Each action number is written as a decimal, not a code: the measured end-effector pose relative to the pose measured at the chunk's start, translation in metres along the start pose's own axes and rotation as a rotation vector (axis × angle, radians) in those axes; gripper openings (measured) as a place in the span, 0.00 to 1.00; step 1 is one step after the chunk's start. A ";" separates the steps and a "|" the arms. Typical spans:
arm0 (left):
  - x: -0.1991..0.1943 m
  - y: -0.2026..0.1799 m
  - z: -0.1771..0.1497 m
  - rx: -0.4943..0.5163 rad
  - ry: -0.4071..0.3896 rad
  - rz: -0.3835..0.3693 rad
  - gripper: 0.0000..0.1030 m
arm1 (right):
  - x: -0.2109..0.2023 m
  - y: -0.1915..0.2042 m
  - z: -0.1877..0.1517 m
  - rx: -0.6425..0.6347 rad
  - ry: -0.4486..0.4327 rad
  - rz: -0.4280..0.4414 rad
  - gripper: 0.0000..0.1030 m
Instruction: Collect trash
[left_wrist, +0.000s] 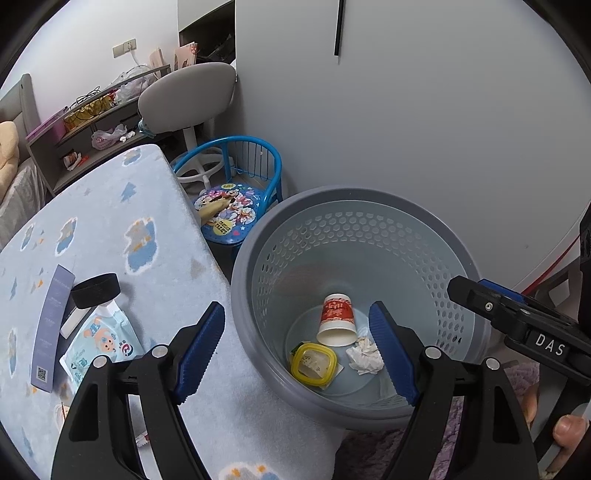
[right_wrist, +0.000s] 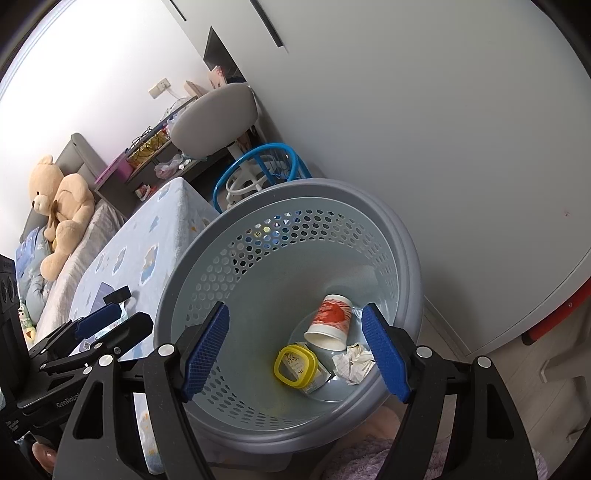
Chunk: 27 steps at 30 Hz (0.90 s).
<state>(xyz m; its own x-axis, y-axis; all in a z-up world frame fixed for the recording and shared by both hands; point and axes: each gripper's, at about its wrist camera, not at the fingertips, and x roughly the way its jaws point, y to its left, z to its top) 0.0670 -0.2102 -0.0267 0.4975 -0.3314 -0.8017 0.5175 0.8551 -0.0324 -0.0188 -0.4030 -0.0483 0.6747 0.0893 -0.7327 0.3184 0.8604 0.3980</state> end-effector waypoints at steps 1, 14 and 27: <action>-0.001 0.000 0.000 0.002 -0.003 0.003 0.75 | 0.000 0.000 0.000 0.000 0.000 0.000 0.71; -0.007 0.005 -0.002 -0.016 -0.015 0.022 0.74 | 0.001 0.005 -0.003 -0.021 0.010 -0.015 0.75; -0.020 0.019 -0.010 -0.056 -0.033 0.057 0.75 | -0.004 0.020 -0.008 -0.080 -0.007 -0.077 0.81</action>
<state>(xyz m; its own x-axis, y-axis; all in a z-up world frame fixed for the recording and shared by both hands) 0.0598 -0.1833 -0.0170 0.5479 -0.2939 -0.7832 0.4482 0.8937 -0.0218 -0.0208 -0.3824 -0.0416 0.6550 0.0184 -0.7554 0.3151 0.9020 0.2951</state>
